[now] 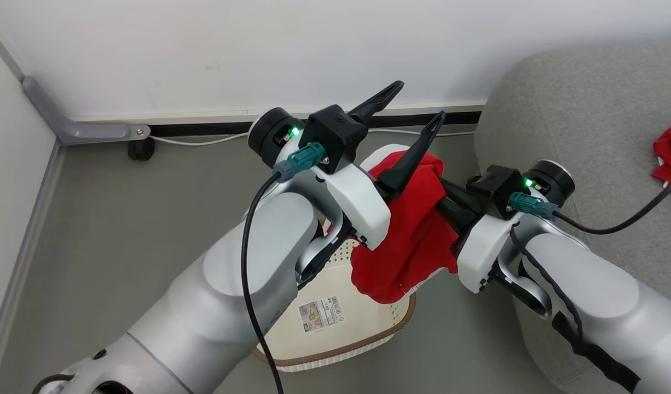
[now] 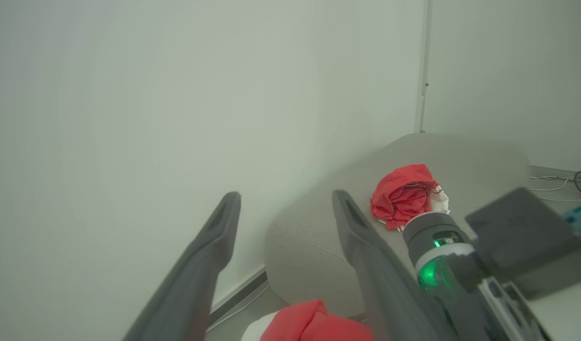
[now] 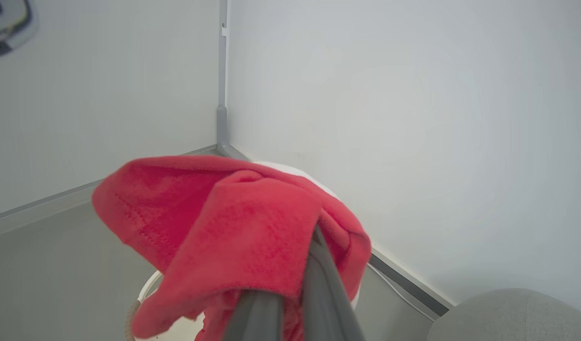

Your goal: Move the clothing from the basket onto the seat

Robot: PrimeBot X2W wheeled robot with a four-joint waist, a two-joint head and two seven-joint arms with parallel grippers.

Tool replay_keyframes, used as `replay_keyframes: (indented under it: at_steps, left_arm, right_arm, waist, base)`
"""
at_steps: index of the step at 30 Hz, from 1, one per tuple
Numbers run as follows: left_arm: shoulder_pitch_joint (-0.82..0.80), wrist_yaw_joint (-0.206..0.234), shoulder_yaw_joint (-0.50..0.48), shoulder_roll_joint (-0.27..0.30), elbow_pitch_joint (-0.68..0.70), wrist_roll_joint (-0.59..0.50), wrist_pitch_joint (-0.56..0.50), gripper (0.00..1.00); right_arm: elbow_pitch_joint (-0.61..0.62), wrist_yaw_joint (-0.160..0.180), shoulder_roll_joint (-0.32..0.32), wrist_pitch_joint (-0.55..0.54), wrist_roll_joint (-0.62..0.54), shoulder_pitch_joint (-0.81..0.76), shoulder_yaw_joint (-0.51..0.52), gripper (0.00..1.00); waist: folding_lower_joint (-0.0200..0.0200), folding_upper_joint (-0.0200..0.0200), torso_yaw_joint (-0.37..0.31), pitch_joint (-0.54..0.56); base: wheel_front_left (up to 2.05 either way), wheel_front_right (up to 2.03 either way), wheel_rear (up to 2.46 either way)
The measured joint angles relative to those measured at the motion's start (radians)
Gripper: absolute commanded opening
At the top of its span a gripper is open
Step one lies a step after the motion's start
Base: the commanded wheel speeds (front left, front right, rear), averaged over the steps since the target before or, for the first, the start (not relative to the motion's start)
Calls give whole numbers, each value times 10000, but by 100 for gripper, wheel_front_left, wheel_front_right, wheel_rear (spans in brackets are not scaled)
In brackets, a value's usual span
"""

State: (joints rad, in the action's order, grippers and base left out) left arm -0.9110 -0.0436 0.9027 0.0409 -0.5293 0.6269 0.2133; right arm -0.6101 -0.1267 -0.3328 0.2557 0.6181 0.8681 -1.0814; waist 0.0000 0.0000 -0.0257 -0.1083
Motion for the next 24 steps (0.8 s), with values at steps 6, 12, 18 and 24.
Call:
replay_keyframes:
  at_steps: [6, 12, 18, 24]
  left_arm:
    - [379, -178, 2, 6, -217, 125, 213, 100]
    - [667, -272, -6, 4, -318, 123, 349, 100]
    - [1109, -405, -23, 40, -504, -25, 382, 100]
    - [1682, -548, -518, 102, -372, -424, 393, 100]
  right_arm:
    - [293, 0, -117, 0, -119, -526, 637, 0]
    - [619, 0, -290, 0, -213, -1125, 1344, 0]
    - [1087, 0, -441, 0, -514, -1684, 2251, 0]
    - [1618, 0, -474, 0, -805, -2337, 3394, 0]
  waist:
    - [0, 0, -641, 106]
    - [0, 0, -1395, 213]
    - [0, 0, -2305, 226]
    - [1, 0, -3482, 155]
  base:
    - [0, 0, 0]
    - [0, 0, 0]
    - [0, 0, 0]
    - [0, 0, 0]
